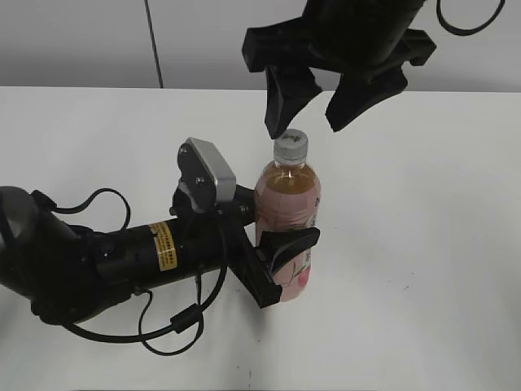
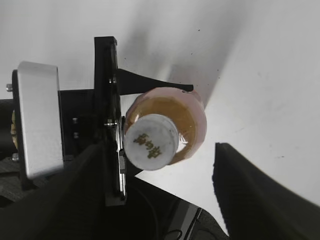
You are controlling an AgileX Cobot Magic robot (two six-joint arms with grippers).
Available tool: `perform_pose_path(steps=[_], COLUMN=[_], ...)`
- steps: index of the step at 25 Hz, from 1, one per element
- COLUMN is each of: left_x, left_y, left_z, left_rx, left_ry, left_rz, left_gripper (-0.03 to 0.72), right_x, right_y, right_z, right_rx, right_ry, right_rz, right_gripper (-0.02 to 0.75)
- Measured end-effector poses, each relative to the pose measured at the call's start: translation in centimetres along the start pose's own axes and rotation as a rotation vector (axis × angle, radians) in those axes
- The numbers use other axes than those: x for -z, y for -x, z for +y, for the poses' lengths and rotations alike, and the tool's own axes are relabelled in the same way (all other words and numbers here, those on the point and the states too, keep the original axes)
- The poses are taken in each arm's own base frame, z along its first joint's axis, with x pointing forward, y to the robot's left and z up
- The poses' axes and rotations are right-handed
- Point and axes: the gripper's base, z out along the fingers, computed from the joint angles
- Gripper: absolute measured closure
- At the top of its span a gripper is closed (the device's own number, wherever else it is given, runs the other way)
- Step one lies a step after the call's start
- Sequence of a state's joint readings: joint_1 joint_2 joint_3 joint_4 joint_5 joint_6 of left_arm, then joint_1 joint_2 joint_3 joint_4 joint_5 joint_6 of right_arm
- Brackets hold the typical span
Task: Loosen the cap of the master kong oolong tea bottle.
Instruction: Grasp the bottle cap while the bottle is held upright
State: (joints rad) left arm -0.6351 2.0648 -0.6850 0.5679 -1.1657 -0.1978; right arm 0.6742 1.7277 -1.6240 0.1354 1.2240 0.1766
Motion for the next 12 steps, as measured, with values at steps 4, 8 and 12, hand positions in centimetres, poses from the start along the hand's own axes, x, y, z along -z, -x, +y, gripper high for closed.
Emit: perform_pose_path(steps=[4,8,12], left_x=[0.0,0.0,0.0], left_y=[0.0,0.0,0.0], left_z=[0.0,0.0,0.0], left_rx=[0.000,0.000,0.000], left_ry=[0.000,0.000,0.000], left_rz=[0.000,0.000,0.000], left_gripper=[0.303,0.303,0.303], right_x=[-0.4,-2.0,-2.9], right_y=[0.0,0.3,0.4], right_z=[0.1,0.1,0.2], right_rx=[-0.016,-0.030,-0.048], right_ry=[0.008,0.014,0.039], right_rz=[0.012,0.052,0.081], right_gripper=[0.215,0.215,0.216])
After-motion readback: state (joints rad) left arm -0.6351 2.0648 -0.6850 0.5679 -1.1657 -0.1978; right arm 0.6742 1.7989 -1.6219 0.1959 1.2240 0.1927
